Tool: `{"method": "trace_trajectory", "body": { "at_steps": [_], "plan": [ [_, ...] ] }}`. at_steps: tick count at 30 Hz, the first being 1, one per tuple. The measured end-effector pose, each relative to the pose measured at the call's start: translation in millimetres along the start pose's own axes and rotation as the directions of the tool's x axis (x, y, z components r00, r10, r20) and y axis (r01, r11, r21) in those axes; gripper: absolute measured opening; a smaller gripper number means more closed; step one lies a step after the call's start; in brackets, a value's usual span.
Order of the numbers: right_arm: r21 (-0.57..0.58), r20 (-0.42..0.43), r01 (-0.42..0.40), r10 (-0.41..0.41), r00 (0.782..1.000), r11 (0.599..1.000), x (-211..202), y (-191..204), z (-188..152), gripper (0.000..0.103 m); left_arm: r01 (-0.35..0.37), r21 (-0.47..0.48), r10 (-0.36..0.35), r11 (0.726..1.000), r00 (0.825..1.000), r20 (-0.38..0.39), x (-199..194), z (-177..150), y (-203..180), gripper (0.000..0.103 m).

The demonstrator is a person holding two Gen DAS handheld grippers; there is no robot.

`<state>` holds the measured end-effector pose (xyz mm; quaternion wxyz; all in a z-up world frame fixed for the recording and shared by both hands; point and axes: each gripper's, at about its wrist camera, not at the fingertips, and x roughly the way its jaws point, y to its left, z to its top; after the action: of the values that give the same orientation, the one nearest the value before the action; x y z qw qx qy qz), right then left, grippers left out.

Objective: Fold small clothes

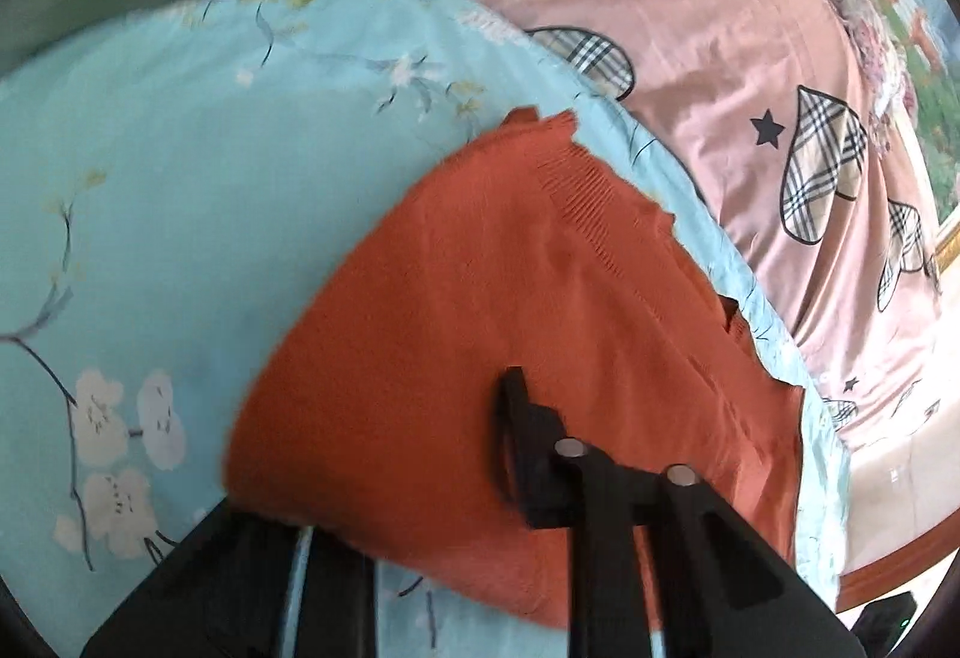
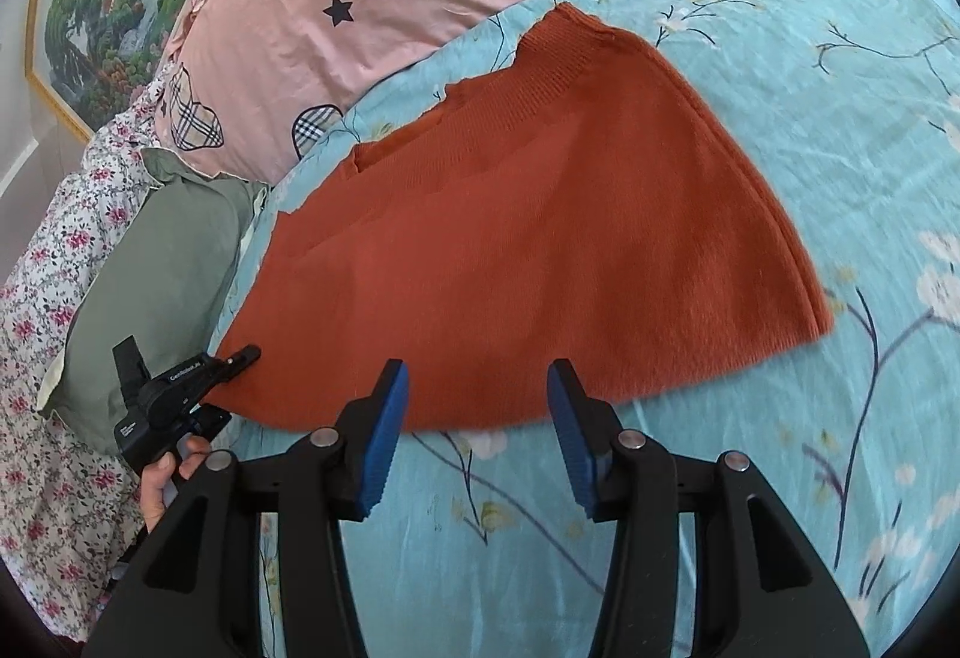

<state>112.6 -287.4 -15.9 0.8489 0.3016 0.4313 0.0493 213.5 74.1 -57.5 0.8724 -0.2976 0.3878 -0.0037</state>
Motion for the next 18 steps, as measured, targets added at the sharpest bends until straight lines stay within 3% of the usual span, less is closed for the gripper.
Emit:
{"method": "trace_trajectory", "body": {
  "at_steps": [4, 7, 9, 13, 15, 18],
  "plan": [
    [0.009, 0.02, -0.054, 0.054, 0.998, 0.998, -4, -2, 22, 0.049, 0.0, 0.136, -0.009, 0.991, 0.998, 0.063, -20, 2, -41, 0.009],
    [0.04, 0.017, -0.101, 0.1, 0.995, 0.994, -5, -9, 42, 0.049, 0.034, 0.309, -0.065, 0.951, 0.994, 0.091, -35, -9, -96, 0.007],
    [0.062, 0.001, -0.126, 0.126, 0.992, 0.99, -3, -15, 54, 0.049, 0.048, 0.414, -0.094, 0.909, 0.992, 0.09, -39, -22, -131, 0.007],
    [0.124, -0.025, -0.182, 0.186, 0.982, 0.976, 3, -28, 76, 0.05, 0.09, 0.608, -0.135, 0.789, 0.991, 0.028, -29, -72, -190, 0.007],
    [0.155, -0.051, -0.206, 0.216, 0.975, 0.966, 11, -33, 84, 0.05, 0.092, 0.692, -0.118, 0.716, 0.993, -0.01, -14, -104, -210, 0.007],
    [0.158, -0.113, -0.188, 0.207, 0.972, 0.969, 29, -32, 93, 0.05, 0.086, 0.745, -0.075, 0.661, 0.996, -0.049, 11, -137, -217, 0.007]
  ]
}}
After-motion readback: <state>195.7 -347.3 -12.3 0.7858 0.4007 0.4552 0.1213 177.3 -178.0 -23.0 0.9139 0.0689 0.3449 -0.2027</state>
